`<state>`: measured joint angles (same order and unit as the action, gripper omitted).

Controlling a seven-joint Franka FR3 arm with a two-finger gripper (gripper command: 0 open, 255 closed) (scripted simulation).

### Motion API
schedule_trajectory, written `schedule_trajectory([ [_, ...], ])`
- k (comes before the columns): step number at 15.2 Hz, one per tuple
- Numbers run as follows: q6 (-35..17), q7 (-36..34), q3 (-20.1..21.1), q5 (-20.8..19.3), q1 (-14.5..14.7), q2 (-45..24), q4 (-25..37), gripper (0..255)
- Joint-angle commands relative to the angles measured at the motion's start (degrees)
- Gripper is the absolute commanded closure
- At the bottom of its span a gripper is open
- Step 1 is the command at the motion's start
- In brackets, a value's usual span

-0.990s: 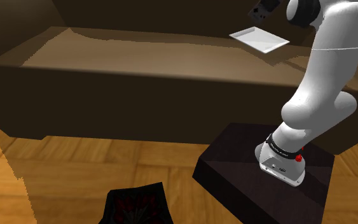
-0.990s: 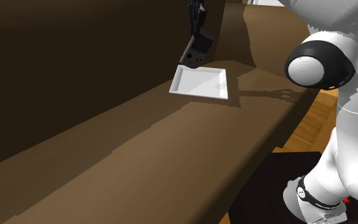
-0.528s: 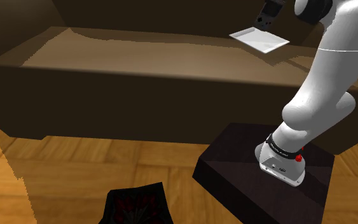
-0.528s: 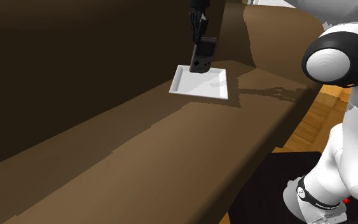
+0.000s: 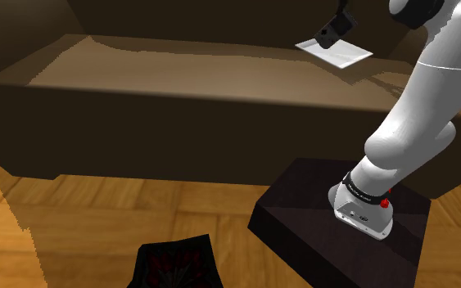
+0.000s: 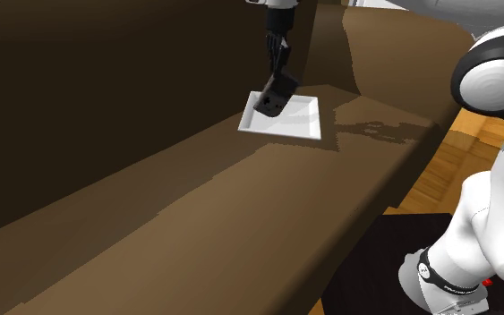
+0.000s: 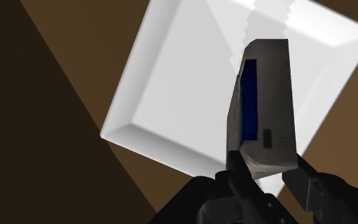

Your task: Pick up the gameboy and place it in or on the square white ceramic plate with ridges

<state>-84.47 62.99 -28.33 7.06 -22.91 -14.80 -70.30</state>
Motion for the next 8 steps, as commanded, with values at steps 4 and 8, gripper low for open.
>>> schedule_trajectory([
  [4, -4.7, -0.3, 0.1, -1.0, 1.0, 2.0, -6.5, 255],
  [8, -6.0, -0.4, 0.2, -1.2, 1.3, 2.4, -8.1, 255],
])
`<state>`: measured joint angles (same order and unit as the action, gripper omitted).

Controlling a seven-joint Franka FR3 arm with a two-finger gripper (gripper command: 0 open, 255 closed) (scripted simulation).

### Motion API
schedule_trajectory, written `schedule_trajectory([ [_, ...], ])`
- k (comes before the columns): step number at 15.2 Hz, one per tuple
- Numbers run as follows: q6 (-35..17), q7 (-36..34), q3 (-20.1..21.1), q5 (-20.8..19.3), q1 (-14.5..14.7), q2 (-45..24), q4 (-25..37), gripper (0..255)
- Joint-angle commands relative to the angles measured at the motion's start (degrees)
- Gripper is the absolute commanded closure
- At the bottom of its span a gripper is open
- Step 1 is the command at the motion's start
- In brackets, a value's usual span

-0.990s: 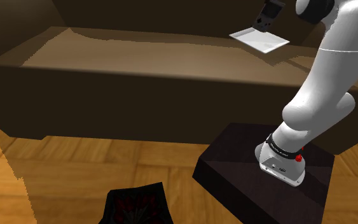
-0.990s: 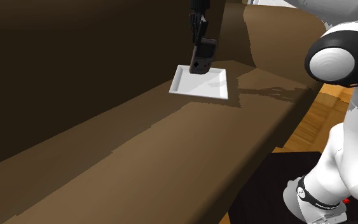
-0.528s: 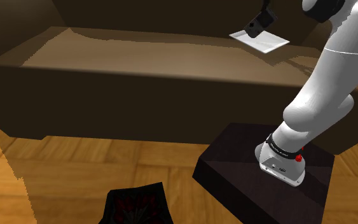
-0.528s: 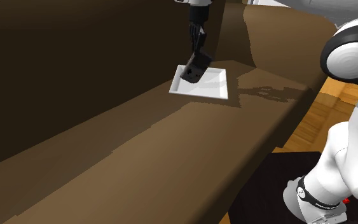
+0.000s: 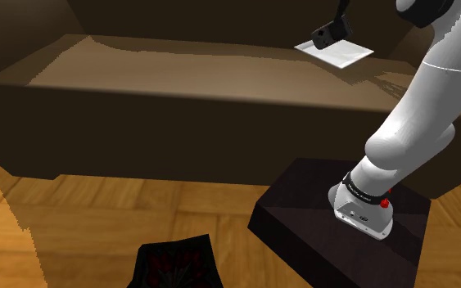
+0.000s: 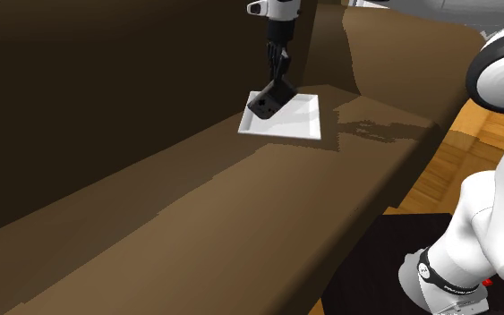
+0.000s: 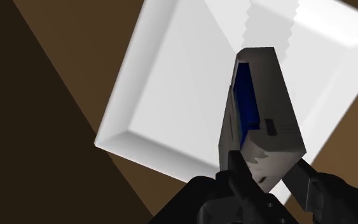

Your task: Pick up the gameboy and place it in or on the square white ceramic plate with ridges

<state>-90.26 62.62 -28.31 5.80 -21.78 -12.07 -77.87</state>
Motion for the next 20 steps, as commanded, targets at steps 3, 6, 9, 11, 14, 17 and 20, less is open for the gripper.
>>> schedule_trajectory([
  [3, -0.2, 0.0, 0.1, 0.1, 0.1, -0.3, -0.6, 255],
  [6, -0.3, -0.2, 0.2, 0.1, 0.2, -0.4, -0.6, 0],
  [9, -0.3, -0.1, 0.2, 0.2, 0.1, -0.5, -0.4, 0],
  [11, -0.2, 0.0, 0.1, 0.1, 0.1, -0.3, -0.6, 0],
  [14, 6.8, 0.5, -0.1, 1.4, -1.3, -3.0, 8.9, 0],
  [17, 8.9, 0.6, -0.2, 1.9, -1.8, -3.9, 11.8, 0],
  [20, 8.9, 0.6, -0.2, 1.9, -1.9, -3.9, 11.8, 0],
])
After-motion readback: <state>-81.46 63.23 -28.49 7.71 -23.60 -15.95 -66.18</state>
